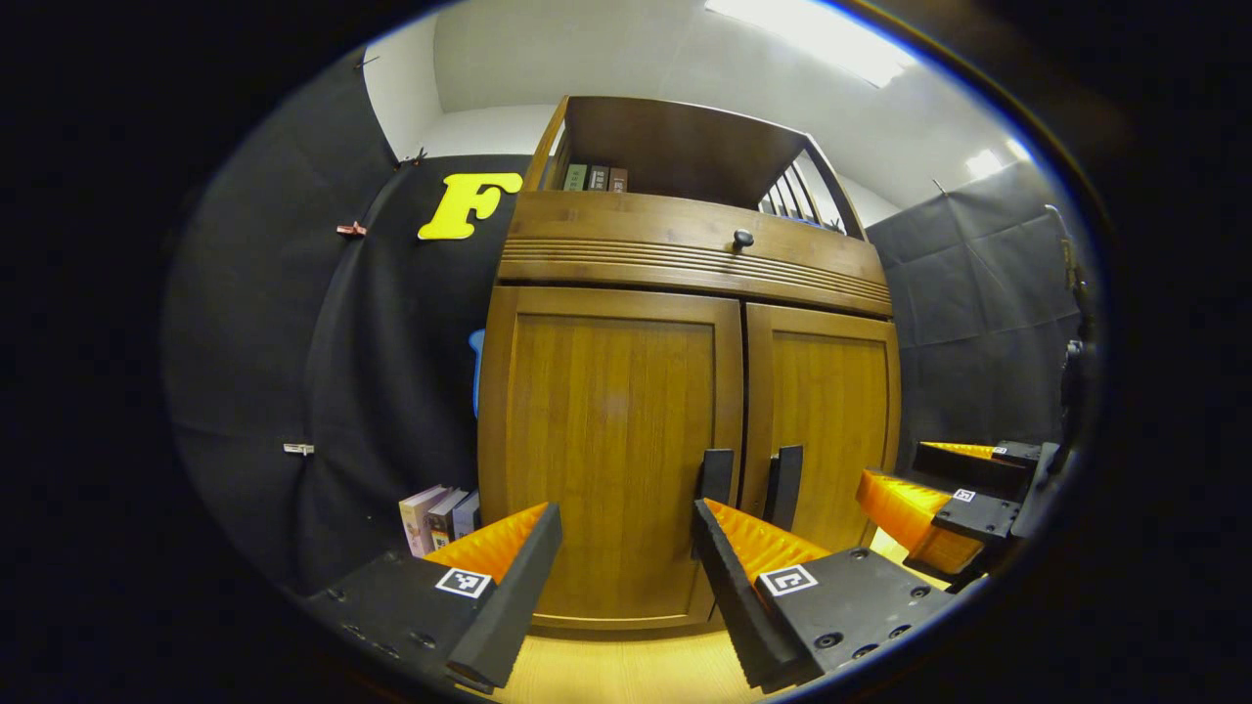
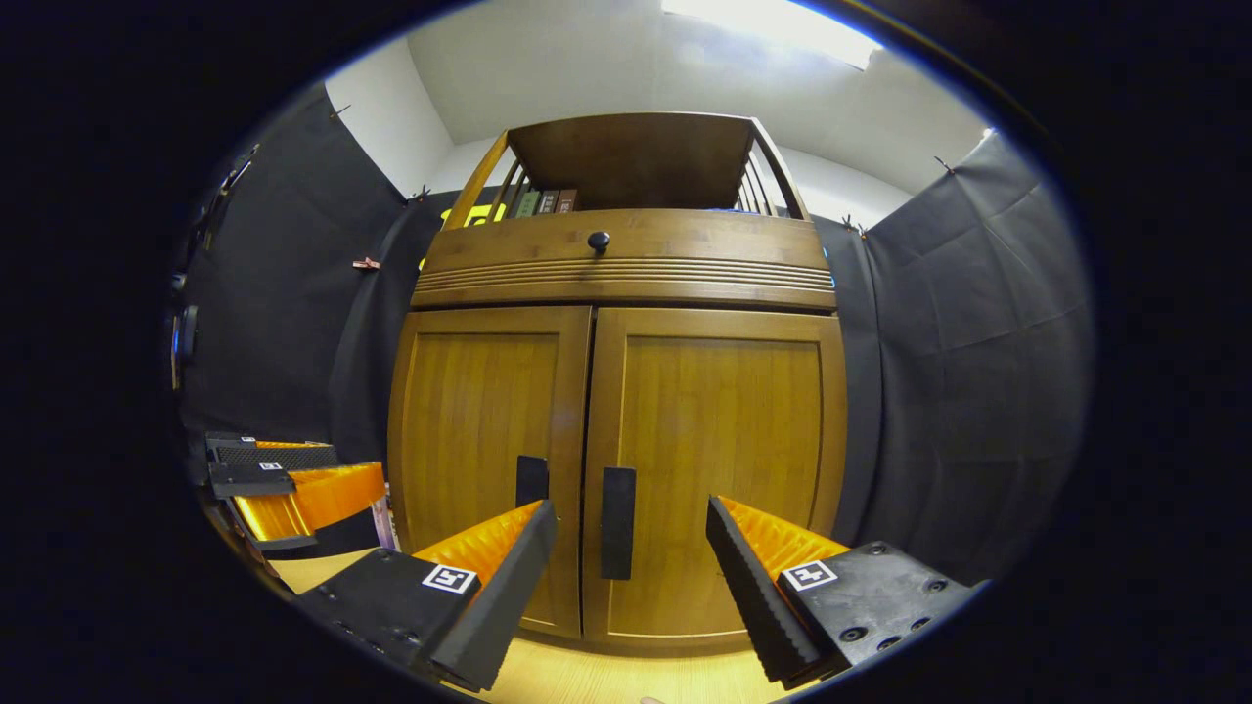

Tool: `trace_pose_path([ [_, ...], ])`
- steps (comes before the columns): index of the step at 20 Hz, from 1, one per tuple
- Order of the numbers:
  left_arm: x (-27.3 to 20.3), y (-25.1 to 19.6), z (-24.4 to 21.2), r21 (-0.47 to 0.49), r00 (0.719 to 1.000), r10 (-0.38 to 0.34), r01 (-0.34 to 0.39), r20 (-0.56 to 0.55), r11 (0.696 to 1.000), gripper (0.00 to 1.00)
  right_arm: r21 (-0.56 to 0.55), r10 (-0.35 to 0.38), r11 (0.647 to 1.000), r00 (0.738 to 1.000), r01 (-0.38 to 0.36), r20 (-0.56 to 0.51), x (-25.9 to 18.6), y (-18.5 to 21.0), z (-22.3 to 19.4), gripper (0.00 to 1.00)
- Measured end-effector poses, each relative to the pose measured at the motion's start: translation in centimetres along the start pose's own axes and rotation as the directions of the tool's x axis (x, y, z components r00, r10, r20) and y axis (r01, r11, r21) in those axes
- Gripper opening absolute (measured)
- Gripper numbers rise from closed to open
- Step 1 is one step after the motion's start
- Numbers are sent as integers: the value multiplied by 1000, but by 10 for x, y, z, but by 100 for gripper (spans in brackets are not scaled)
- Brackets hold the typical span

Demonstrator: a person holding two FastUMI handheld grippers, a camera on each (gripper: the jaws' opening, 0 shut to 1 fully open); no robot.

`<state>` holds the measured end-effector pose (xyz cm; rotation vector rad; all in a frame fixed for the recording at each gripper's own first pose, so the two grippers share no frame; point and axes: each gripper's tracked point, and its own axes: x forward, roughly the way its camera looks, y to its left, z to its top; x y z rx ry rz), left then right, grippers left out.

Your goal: Open the right door of the double-door shoe cabinet with the right hand, and open the left door with the left hand.

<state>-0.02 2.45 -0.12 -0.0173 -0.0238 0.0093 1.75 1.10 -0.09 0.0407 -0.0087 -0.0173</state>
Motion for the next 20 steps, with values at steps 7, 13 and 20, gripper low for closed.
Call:
trace_pose_path([
  [7, 0, 9, -1, -10, 1000, 2, -2, 7, 1000, 84, -15, 7, 1000, 1000, -7, -17, 20, 11, -14, 97],
  [13, -7, 26, 0, 9, 999, 15, -16, 28, 1000, 84, -19, -12, 1000, 999, 12, -34, 45, 15, -37, 97],
  [20, -10, 45, 3, -7, 998, 34, -34, 49, 999, 84, -13, -55, 998, 996, 55, -67, 86, 11, -63, 92],
])
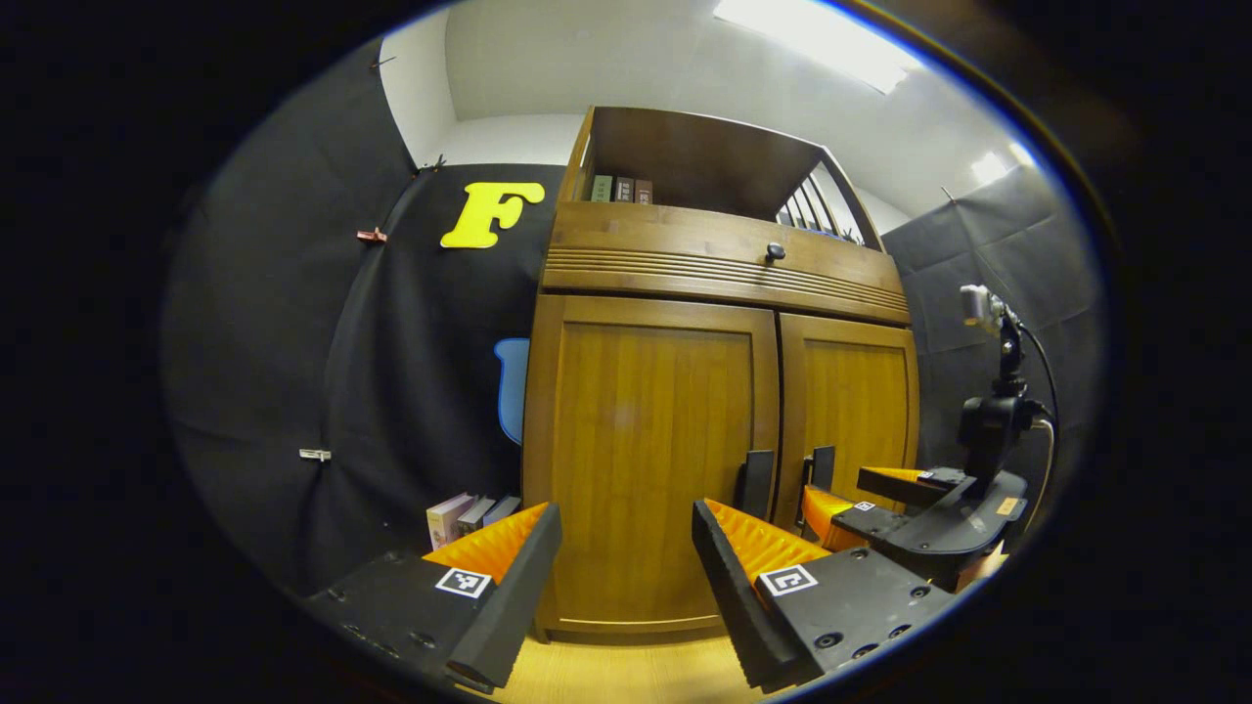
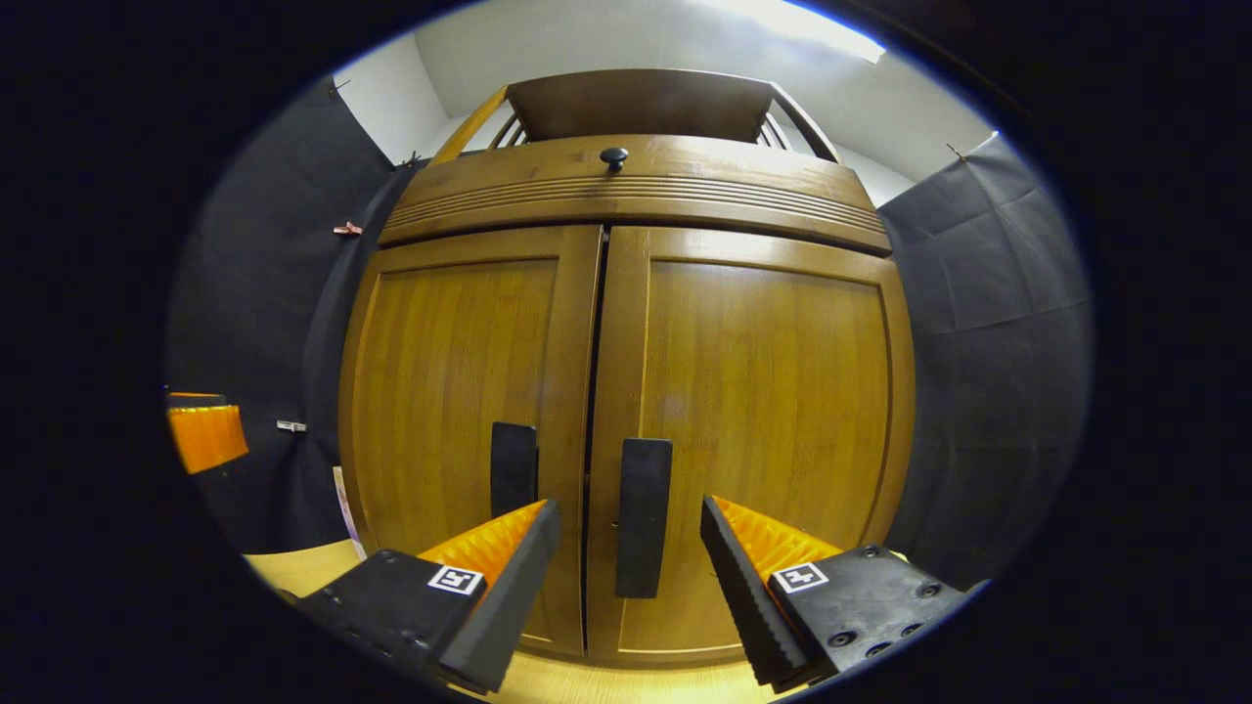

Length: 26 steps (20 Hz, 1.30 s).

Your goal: Open the right door of the double-door shoe cabinet with the right hand, and open the left door with the left hand.

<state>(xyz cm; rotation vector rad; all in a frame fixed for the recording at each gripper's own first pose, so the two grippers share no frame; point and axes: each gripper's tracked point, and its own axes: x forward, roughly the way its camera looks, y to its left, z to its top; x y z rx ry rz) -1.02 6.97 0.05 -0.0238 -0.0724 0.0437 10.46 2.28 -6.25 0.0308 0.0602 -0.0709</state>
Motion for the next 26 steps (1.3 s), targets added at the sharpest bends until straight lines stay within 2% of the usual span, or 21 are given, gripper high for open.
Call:
trace_pose_path([
  [1, 1, 1, -1, -4, 1000, 1, -1, 2, 1000, 84, -1, -8, 1000, 1000, 8, -4, 3, -1, -3, 89],
  [5, 6, 5, -4, -13, 1000, -5, 5, -4, 1000, 86, -3, -39, 999, 998, 39, -38, 20, -5, -20, 88],
  [9, 9, 7, -8, -6, 1000, -12, 12, -11, 1000, 86, 13, -59, 998, 996, 60, -60, 32, -9, -32, 76],
  [12, 12, 12, -10, -2, 1000, -7, 7, -14, 1000, 86, 8, -73, 997, 994, 74, -83, 42, -10, -42, 76],
  [13, 12, 13, -13, -3, 1000, -6, 6, -18, 1000, 86, 12, -60, 998, 994, 62, -87, 42, -8, -43, 54],
  [18, 16, 20, -24, -21, 999, 6, -7, -49, 1000, 86, -19, -80, 997, 994, 79, -80, 44, -8, -47, 34],
  [20, 16, 22, -27, -26, 998, 18, -19, -59, 999, 86, 1, -73, 997, 993, 73, -88, 46, -8, -48, 24],
  [23, 12, 20, -25, -26, 998, 22, -23, -60, 999, 86, 15, -50, 999, 994, 51, -97, 43, -6, -47, 24],
  [24, 9, 19, -23, -23, 998, 22, -23, -59, 999, 86, 11, -44, 999, 994, 45, -98, 40, -6, -47, 19],
  [25, 6, 17, -23, -19, 998, 23, -24, -58, 1000, 84, 9, -38, 999, 994, 39, -102, 38, -6, -46, 19],
  [26, 4, 16, -21, -13, 998, 26, -27, -57, 1000, 84, 10, -31, 999, 994, 32, -106, 35, -6, -46, 24],
])
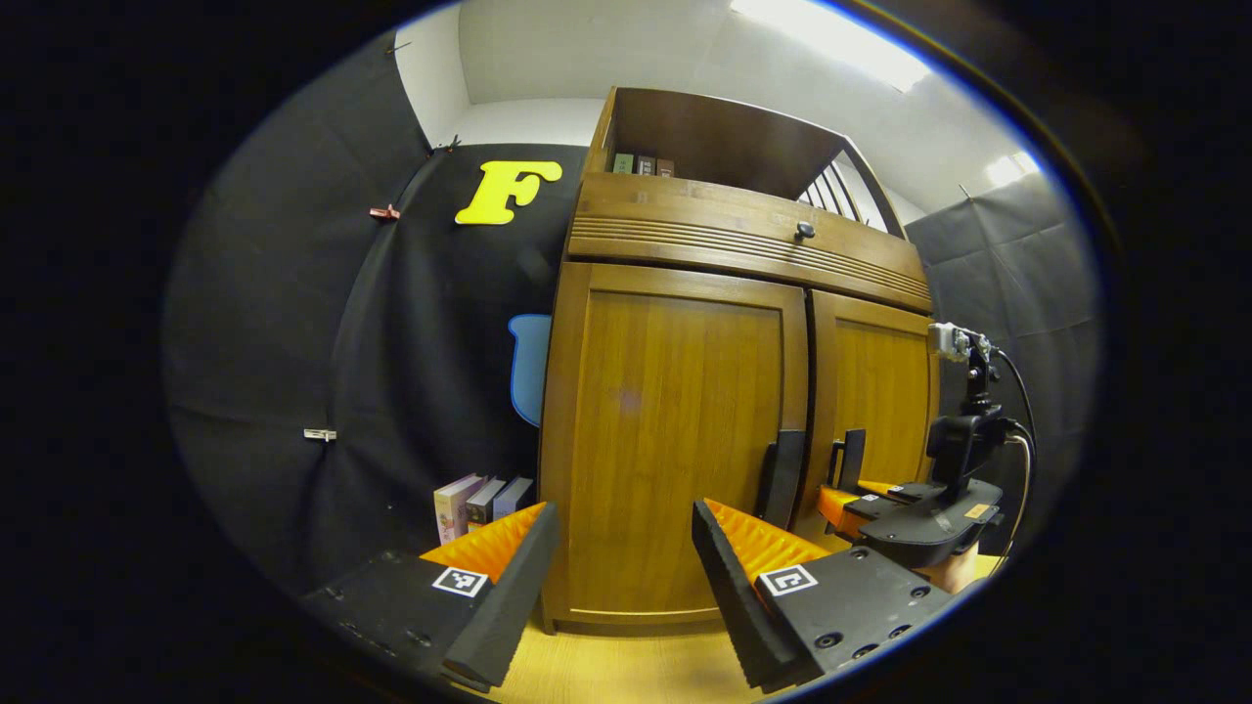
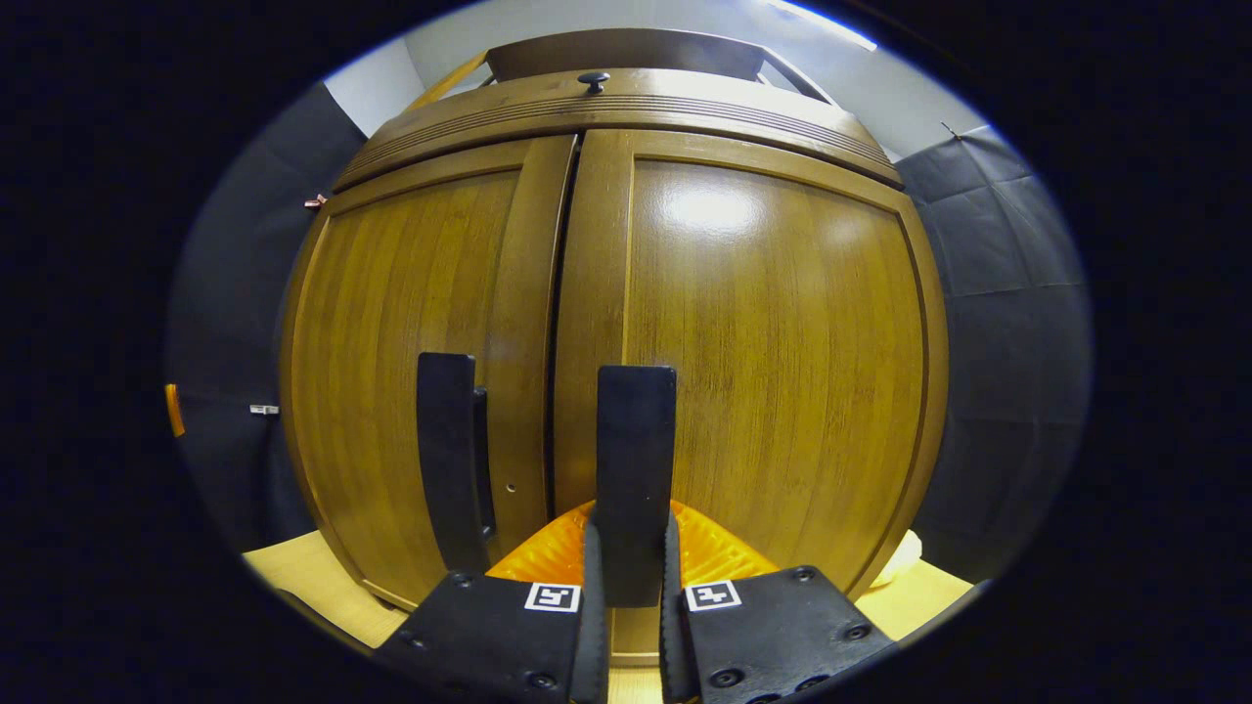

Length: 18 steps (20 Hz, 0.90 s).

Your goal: Open the right door of the double-door shoe cabinet with the right hand, and open the left door with the left hand.

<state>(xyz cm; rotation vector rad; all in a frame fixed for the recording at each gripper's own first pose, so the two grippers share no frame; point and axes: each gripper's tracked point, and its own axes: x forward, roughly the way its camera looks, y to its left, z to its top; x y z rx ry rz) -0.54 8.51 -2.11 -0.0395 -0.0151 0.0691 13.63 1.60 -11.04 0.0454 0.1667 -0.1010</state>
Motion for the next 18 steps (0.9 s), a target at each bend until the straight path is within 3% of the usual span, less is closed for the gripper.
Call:
trace_pose_path([
  [9, -21, -21, 8, 8, 1000, 21, -21, 3, 1000, 86, -6, 110, 994, 993, -111, -34, -42, -7, 3, 24],
  [18, -47, -56, 8, 24, 1000, 18, -18, -1, 1000, 86, -4, 171, 985, 985, -171, -20, -99, -32, 8, 24],
])
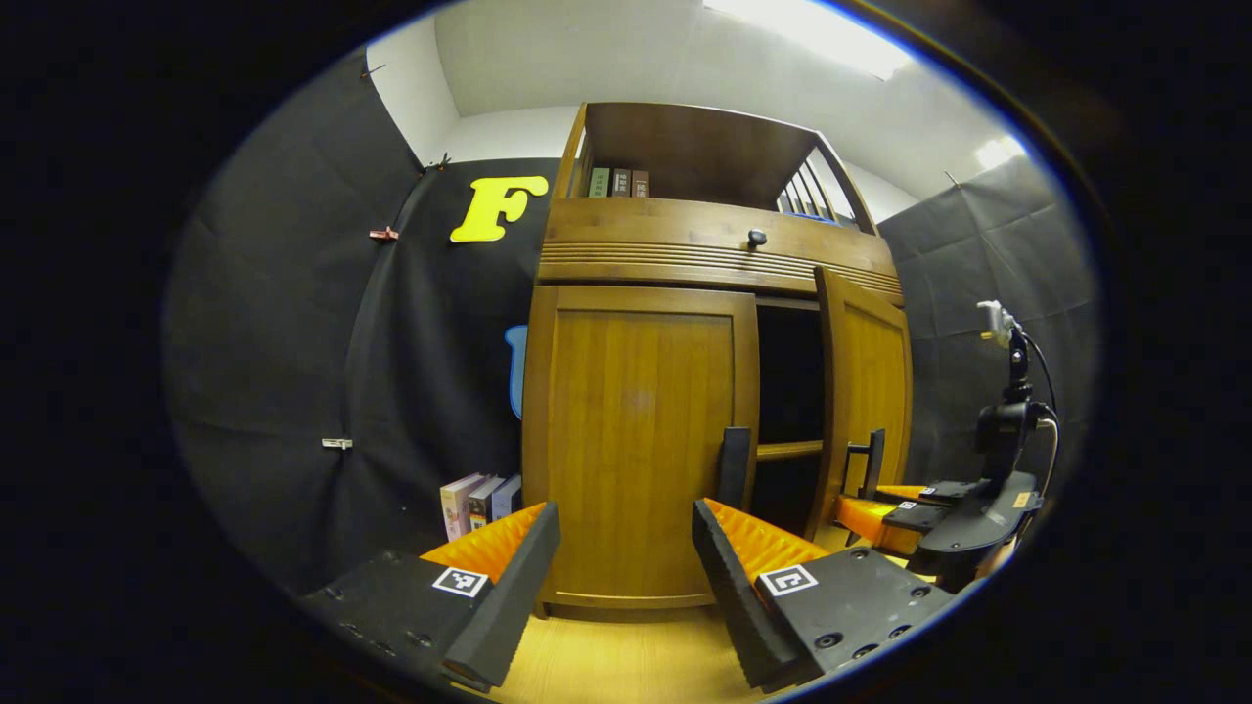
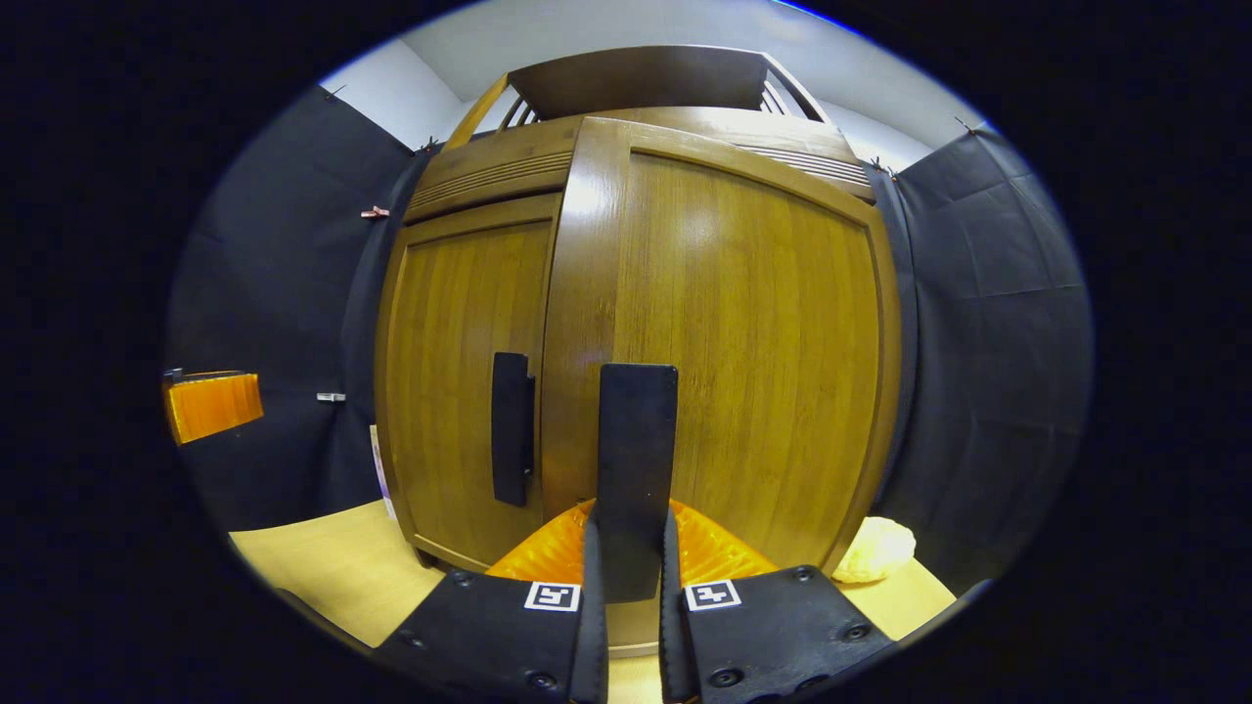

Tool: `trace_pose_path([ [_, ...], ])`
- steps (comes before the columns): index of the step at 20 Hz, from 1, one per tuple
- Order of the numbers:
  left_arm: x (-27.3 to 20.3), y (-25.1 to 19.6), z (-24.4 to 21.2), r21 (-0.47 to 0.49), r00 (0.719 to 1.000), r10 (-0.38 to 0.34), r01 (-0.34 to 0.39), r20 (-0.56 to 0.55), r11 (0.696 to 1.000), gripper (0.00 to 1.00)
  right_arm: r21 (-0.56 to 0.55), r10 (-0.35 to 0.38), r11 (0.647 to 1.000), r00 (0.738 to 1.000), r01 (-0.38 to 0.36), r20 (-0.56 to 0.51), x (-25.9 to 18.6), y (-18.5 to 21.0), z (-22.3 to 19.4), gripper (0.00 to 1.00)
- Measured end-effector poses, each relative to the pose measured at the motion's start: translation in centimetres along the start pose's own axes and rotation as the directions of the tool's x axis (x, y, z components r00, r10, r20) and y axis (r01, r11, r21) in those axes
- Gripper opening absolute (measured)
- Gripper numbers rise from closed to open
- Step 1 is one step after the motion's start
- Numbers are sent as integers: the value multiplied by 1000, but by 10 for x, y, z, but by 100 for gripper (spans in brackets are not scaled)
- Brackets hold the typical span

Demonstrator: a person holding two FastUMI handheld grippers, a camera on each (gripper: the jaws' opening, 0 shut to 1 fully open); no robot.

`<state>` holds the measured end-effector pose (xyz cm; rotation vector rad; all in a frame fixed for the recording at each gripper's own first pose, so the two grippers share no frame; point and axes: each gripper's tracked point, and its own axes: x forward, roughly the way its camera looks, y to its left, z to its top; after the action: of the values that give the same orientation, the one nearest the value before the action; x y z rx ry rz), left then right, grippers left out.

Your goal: Open the right door of the double-door shoe cabinet with the right hand, and open the left door with the left hand.

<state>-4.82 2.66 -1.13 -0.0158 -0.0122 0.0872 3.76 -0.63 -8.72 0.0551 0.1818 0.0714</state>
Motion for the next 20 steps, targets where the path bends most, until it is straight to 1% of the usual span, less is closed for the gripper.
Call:
trace_pose_path([
  [5, -1, -17, -4, -29, 999, -35, 35, -4, 999, 86, -12, 8, 1000, 1000, -8, -1, -29, -15, 1, 24],
  [6, 0, -20, -5, -31, 999, -43, 43, -7, 999, 86, -16, 8, 1000, 1000, -8, 2, -35, -17, 3, 19],
  [7, -1, -22, -6, -32, 999, -48, 48, -9, 998, 86, -17, 8, 1000, 1000, -8, 4, -41, -21, 4, 24],
  [8, -1, -24, -6, -31, 999, -51, 51, -10, 998, 86, -14, 6, 1000, 1000, -6, 3, -48, -25, 4, 19],
  [9, 0, -26, -6, -29, 999, -52, 52, -10, 998, 86, -10, 5, 1000, 1000, -5, 4, -55, -29, 4, 19],
  [10, 0, -27, -5, -29, 999, -54, 53, -8, 998, 86, -7, 2, 1000, 1000, -2, 7, -61, -35, 4, 24],
  [11, 2, -29, -6, -31, 998, -57, 56, -6, 998, 86, -6, -2, 1000, 1000, 2, 10, -66, -40, 4, 24],
  [12, 2, -32, -6, -37, 998, -62, 61, -4, 997, 86, -5, -7, 1000, 1000, 7, 12, -74, -44, 4, 24],
  [13, 3, -34, -6, -46, 998, -69, 69, -2, 997, 86, -3, -11, 1000, 1000, 11, 13, -79, -49, 4, 19],
  [14, 4, -37, -7, -55, 997, -77, 77, -3, 996, 86, -1, -18, 1000, 1000, 18, 13, -84, -53, 4, 24],
  [18, 8, -47, -18, -62, 995, -97, 95, -36, 994, 86, 3, -58, 998, 998, 58, 18, -98, -73, 5, 24],
  [19, 9, -48, -21, -53, 994, -97, 94, -45, 994, 84, 4, -73, 997, 997, 73, 20, -102, -80, 5, 19],
  [20, 9, -50, -21, -46, 994, -96, 94, -47, 994, 86, 1, -85, 996, 996, 85, 23, -106, -85, 6, 19],
])
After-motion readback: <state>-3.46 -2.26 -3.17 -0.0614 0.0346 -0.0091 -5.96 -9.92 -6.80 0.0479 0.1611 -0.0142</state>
